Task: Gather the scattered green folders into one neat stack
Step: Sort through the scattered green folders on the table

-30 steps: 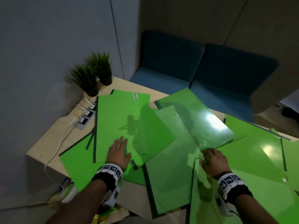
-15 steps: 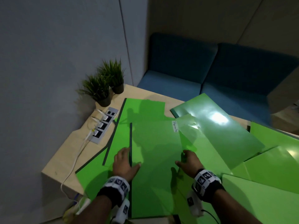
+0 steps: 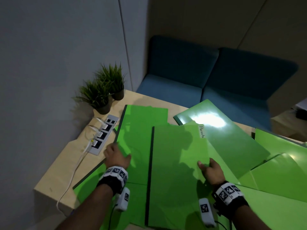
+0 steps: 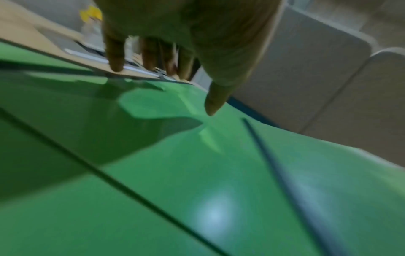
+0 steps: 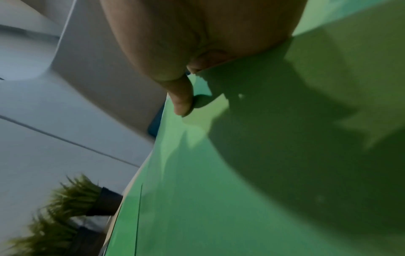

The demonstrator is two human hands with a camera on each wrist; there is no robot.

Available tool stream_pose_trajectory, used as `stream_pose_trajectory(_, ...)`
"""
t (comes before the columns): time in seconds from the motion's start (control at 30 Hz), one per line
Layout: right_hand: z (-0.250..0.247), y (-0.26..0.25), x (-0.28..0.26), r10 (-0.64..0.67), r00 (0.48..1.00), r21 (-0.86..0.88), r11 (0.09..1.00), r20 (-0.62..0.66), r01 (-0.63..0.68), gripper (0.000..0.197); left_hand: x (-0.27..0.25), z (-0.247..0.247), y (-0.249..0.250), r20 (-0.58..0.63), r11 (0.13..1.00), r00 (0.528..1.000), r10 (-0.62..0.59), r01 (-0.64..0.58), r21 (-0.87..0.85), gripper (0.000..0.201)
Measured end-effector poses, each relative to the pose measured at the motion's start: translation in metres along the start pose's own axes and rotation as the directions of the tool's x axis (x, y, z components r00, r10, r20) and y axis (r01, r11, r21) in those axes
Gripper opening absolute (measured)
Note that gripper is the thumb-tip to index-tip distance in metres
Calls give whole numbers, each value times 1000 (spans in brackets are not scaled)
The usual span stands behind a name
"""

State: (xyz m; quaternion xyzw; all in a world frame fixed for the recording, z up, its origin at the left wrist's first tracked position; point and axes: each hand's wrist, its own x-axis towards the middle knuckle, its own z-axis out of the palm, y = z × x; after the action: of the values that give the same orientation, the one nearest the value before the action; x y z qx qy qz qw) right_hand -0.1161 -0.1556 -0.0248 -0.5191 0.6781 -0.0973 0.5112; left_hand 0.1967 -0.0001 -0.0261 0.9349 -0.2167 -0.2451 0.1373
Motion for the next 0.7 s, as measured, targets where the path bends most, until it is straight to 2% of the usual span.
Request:
stream_pose_trajectory(0.07,-14,-1,1,26,999,147,989,-43,-19,73,11,-12,-8,0,995,996,-90,90,37,95)
stream_pose_trajectory(0.17,-32,-3,1,62,993,311,950,-97,-29,73,19,-12,-14,53,994,995,-89,85,69,101)
stream_pose_trajectory(0.33,-32,4,-5,107,987,374,926,-118,-55,88,1,-17,-21,128,991,986,-103,91,98,102)
stream_pose_trajectory(0.37,-30,4,-8,102,988,374,926,-111,-54,88,-6,-17,-21,113,997,991,-64,59,47,99)
stream_pose_trajectory(0.43,-26,2,-11,113,989,361,930,-95,-72,87,-22,-17,-18,109,983,992,62,-41,-181,87)
stream_pose_trajectory(0.5,-23,0,-15,104,991,365,929,-81,-68,86,-41,-21,-11,181,918,965,190,-109,-382,79)
stream_pose_trajectory(0.57,-23,-4,-19,108,991,374,925,-84,-69,83,-59,-21,-3,273,875,922,276,-124,-469,80)
stream_pose_trajectory(0.63,-23,-6,-20,56,992,335,942,-113,-15,82,-75,-17,7,332,852,866,373,-179,-491,75)
stream_pose_trajectory(0.67,-23,-6,-21,27,993,306,952,-114,9,89,-83,-14,13,346,844,840,418,-218,-491,68)
stream_pose_trajectory(0.7,-22,-6,-23,12,994,285,958,-111,21,104,-90,-10,18,356,835,822,446,-238,-496,60)
